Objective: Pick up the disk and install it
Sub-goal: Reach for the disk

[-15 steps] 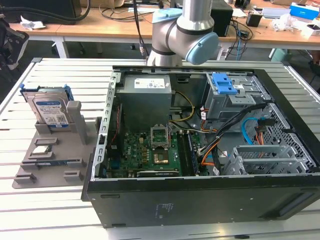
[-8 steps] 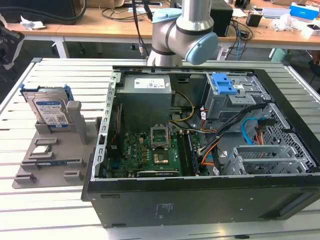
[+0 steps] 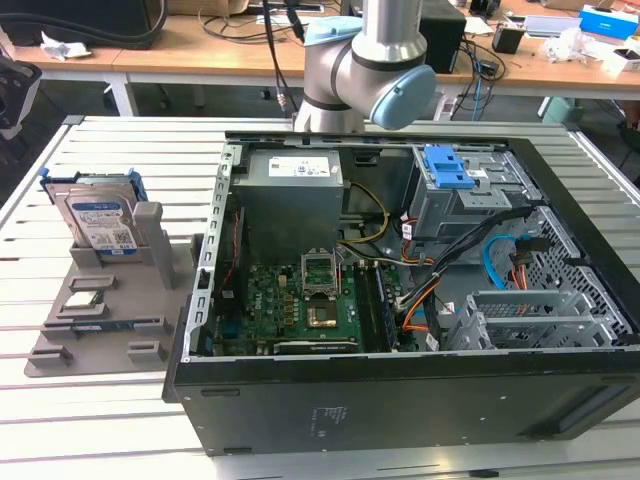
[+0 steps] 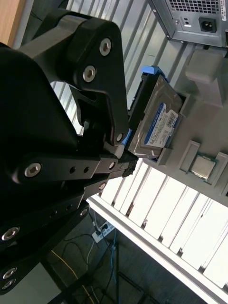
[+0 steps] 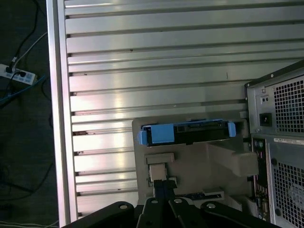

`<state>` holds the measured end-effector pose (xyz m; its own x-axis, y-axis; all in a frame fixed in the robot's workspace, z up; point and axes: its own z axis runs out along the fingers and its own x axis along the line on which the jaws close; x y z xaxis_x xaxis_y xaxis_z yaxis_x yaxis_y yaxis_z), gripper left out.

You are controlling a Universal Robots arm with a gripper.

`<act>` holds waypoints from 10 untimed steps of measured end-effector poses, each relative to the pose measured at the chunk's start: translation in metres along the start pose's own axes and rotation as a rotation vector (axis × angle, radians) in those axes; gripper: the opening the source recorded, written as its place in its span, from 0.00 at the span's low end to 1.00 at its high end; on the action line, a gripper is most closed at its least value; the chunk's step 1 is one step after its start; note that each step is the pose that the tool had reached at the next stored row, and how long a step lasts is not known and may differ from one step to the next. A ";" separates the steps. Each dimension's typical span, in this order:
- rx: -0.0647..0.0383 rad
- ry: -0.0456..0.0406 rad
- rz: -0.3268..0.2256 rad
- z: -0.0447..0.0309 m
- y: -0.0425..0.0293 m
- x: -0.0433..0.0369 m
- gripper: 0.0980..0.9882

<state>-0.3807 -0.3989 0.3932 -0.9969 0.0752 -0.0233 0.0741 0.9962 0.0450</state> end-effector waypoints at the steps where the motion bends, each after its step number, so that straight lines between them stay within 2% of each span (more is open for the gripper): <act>1: 0.000 0.0000 0.000 0.0000 0.0000 0.0001 0.01; 10: 0.000 0.0000 0.000 0.0000 0.0000 0.0004 0.01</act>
<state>-0.3811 -0.3988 0.3933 -0.9969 0.0753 -0.0233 0.0742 0.9962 0.0451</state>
